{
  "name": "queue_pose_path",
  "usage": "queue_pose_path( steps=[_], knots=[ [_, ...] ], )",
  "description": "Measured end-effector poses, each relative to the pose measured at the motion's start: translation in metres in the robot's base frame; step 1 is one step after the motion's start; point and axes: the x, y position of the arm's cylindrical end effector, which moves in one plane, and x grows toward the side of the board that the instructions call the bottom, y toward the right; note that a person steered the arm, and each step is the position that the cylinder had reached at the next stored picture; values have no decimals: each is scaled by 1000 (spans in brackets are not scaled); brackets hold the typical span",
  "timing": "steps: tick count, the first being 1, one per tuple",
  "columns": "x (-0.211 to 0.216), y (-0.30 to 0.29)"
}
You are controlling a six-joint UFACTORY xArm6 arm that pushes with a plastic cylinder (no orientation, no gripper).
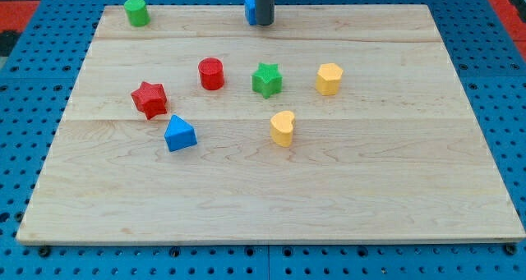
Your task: Place the green star at the top right corner of the board
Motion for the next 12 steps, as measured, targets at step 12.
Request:
queue_pose_path(
  steps=[12],
  knots=[
    [163,-27]
  ],
)
